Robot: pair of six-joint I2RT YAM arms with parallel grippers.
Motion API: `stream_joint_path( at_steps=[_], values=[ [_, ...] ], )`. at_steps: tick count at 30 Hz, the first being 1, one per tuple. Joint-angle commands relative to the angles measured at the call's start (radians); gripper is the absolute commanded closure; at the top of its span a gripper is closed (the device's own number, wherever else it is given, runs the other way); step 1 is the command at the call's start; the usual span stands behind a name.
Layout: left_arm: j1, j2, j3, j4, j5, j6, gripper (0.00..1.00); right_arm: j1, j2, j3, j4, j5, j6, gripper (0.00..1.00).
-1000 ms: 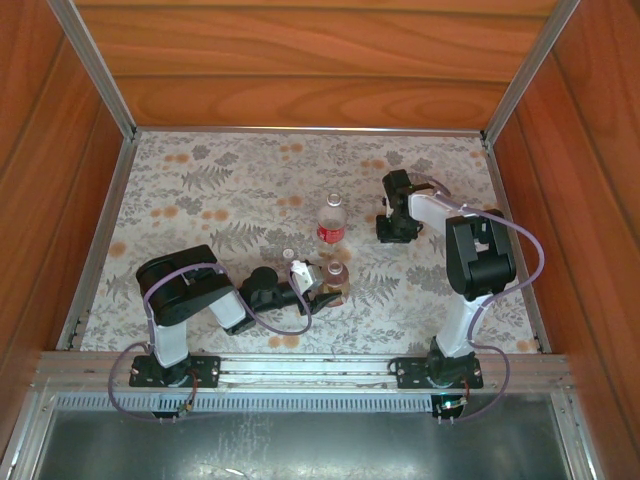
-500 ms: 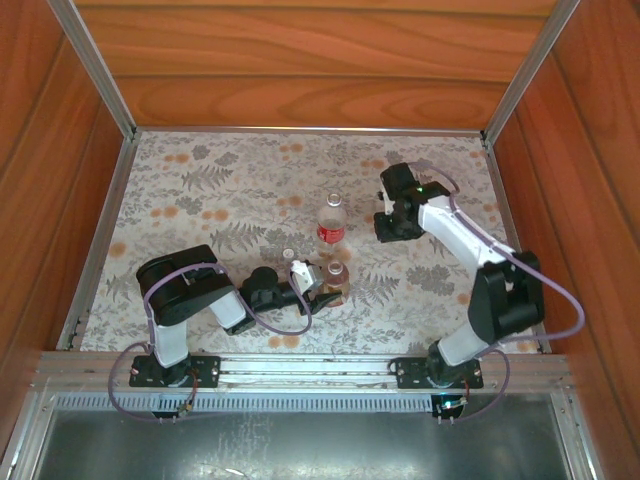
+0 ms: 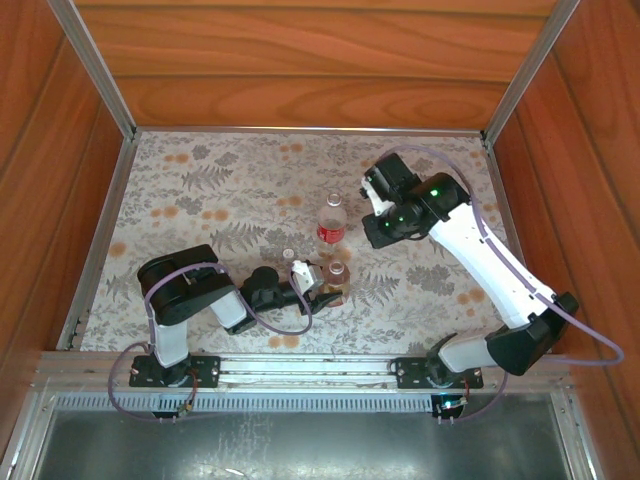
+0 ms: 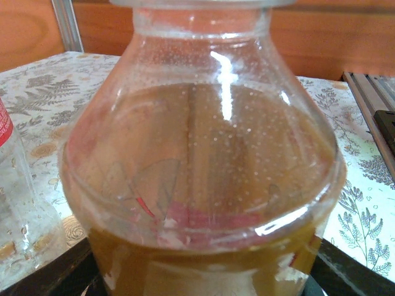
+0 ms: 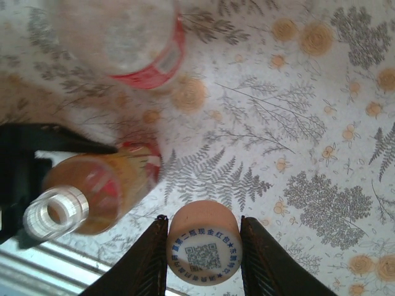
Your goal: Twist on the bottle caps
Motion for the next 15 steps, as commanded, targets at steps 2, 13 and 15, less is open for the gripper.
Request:
stream_joint_path(
  at_steps=[2, 13, 15],
  values=[
    [-0.009, 0.036, 0.002, -0.076, 0.014, 0.02, 0.34, 0.083, 0.049, 0.083, -0.089, -0.024, 0.016, 0.67],
    [-0.009, 0.042, 0.001, -0.075, 0.012, 0.021, 0.34, 0.229, 0.173, 0.097, -0.06, -0.057, 0.02, 0.67],
    [-0.01, 0.042, -0.001, -0.075, 0.012, 0.021, 0.34, 0.235, 0.185, 0.081, -0.045, -0.061, 0.021, 0.67]
  ],
)
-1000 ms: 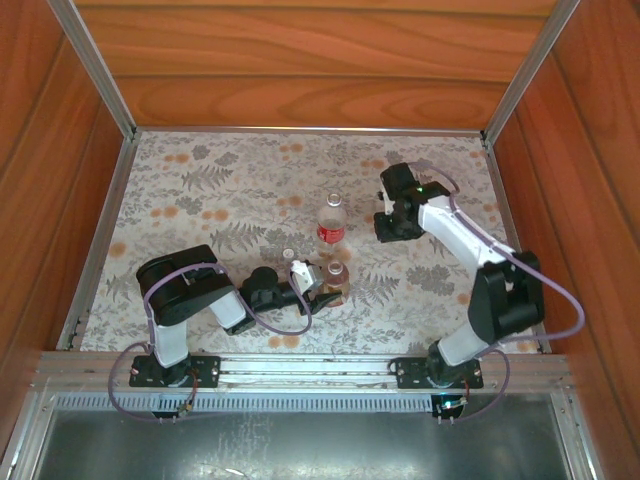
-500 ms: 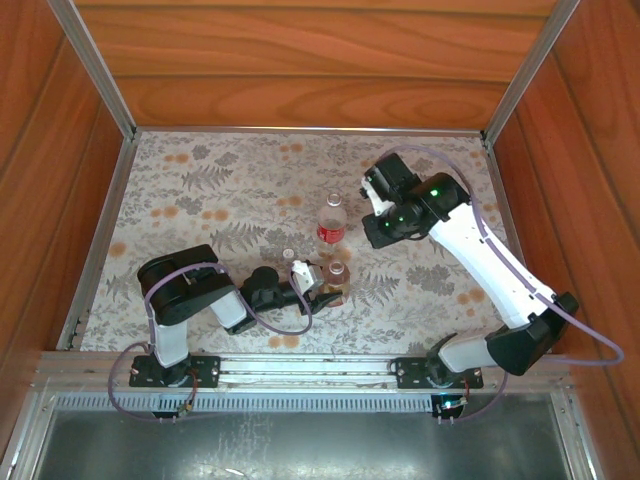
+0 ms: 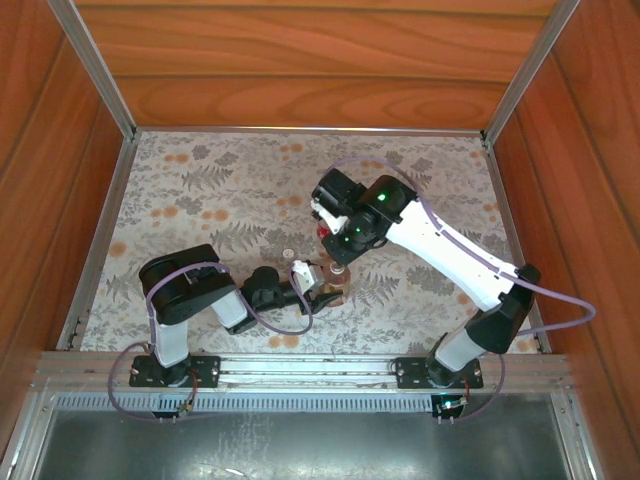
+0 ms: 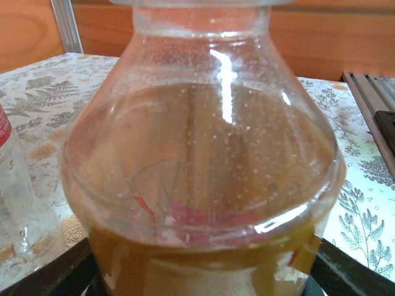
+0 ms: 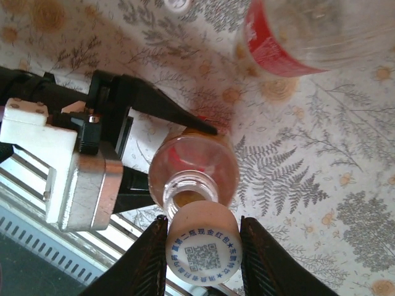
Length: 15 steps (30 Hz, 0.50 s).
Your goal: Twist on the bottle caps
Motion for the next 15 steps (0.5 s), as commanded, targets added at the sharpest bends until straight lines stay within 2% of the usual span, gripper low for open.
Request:
stream_joint_path(
  at_steps=[1, 15],
  values=[
    [-0.01, 0.034, -0.005, -0.083, 0.012, 0.02, 0.34, 0.013, 0.013, -0.022, 0.011, -0.022, 0.016, 0.67],
    [-0.01, 0.034, -0.009, -0.08, 0.012, 0.015, 0.34, 0.02, 0.04, -0.106, 0.038, -0.023, 0.007, 0.67]
  ],
)
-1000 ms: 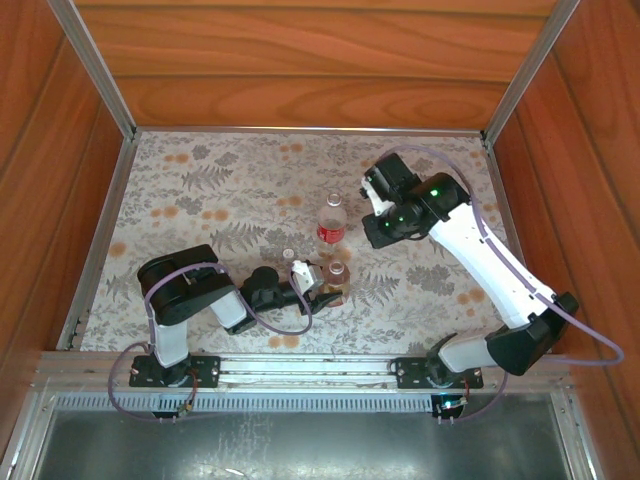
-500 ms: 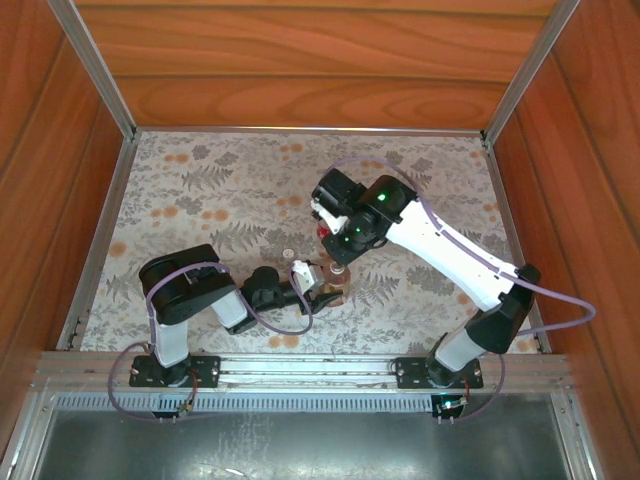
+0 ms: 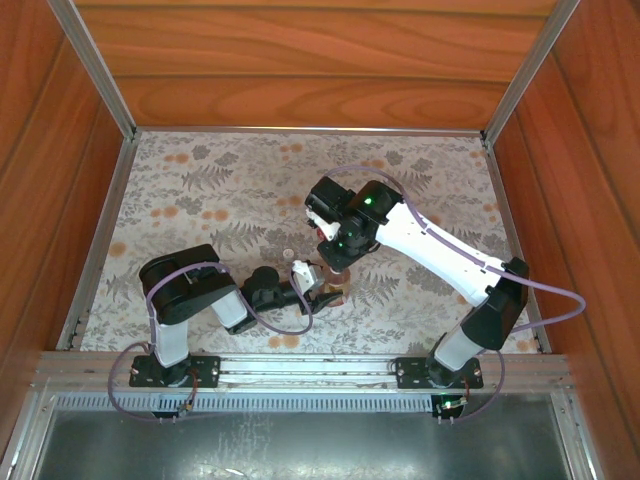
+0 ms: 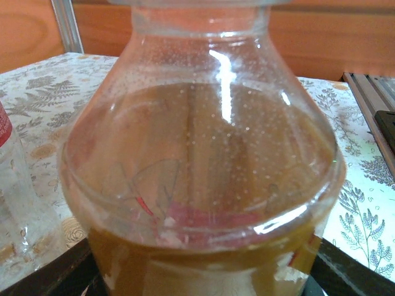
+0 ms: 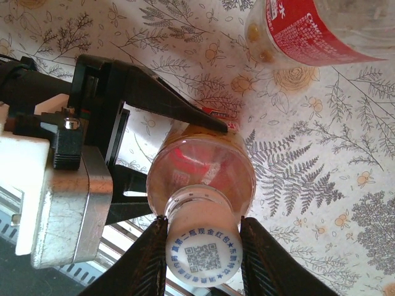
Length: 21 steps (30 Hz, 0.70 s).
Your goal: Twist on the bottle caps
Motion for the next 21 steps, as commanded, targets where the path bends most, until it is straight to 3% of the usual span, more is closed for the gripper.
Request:
stream_joint_path(
  at_steps=[1, 12, 21],
  values=[
    [-0.01, 0.033, -0.01, -0.082, 0.013, 0.015, 0.34, 0.011, 0.015, -0.043, 0.003, -0.004, 0.009, 0.67],
    [-0.01, 0.04, -0.005, -0.083, 0.011, 0.013, 0.34, 0.012, -0.028, -0.035, 0.0, -0.055, 0.016, 0.67],
    [-0.009, 0.041, 0.003, -0.084, 0.017, 0.012, 0.34, 0.013, -0.019, -0.062, 0.013, -0.024, 0.015, 0.67]
  ],
)
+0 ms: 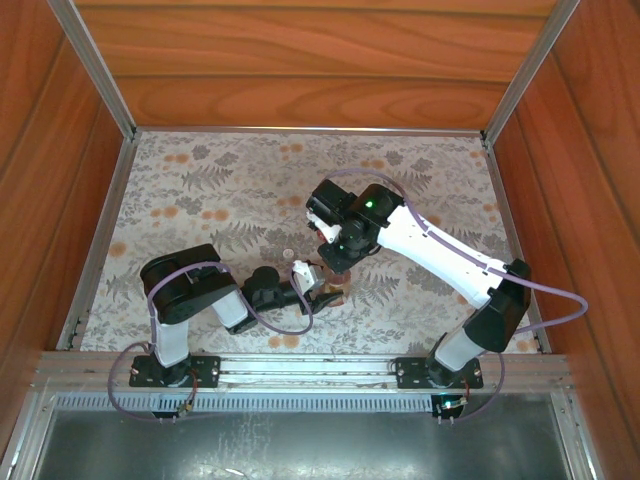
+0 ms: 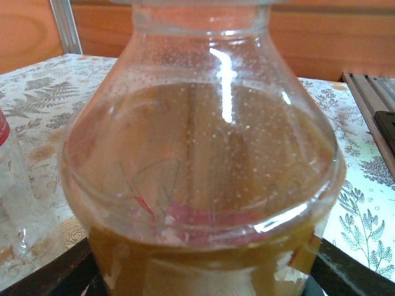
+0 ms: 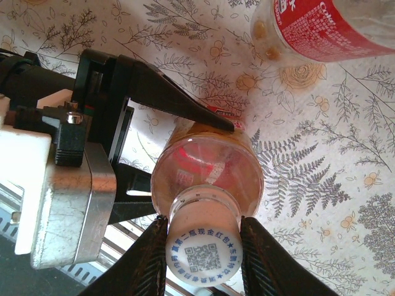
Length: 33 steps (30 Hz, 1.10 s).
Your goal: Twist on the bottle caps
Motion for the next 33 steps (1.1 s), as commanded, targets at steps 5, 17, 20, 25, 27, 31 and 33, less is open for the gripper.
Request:
stream_joint_path(
  at_steps=[5, 17, 20, 25, 27, 31, 33],
  values=[
    [-0.009, 0.036, 0.001, -0.091, 0.015, 0.008, 0.34, 0.01, 0.018, -0.015, -0.022, 0.014, 0.006, 0.67],
    [-0.01, 0.036, 0.005, -0.091, 0.018, 0.008, 0.34, 0.022, 0.004, -0.064, 0.034, 0.046, 0.003, 0.65],
    [-0.01, 0.033, 0.001, -0.09, 0.02, 0.006, 0.34, 0.022, 0.004, -0.058, 0.035, 0.058, 0.006, 0.65],
    [-0.01, 0.027, -0.006, -0.091, 0.018, 0.005, 0.34, 0.021, 0.003, -0.051, 0.035, 0.069, 0.009, 0.61],
    [-0.011, 0.027, -0.008, -0.091, 0.017, 0.005, 0.34, 0.022, 0.001, -0.05, 0.036, 0.071, 0.009, 0.61],
    [-0.01, 0.028, -0.007, -0.091, 0.017, 0.005, 0.34, 0.021, -0.01, -0.05, 0.036, 0.073, 0.011, 0.58],
    [-0.01, 0.029, -0.005, -0.09, 0.017, 0.006, 0.34, 0.021, -0.018, -0.052, 0.042, 0.066, 0.012, 0.51]
  ],
)
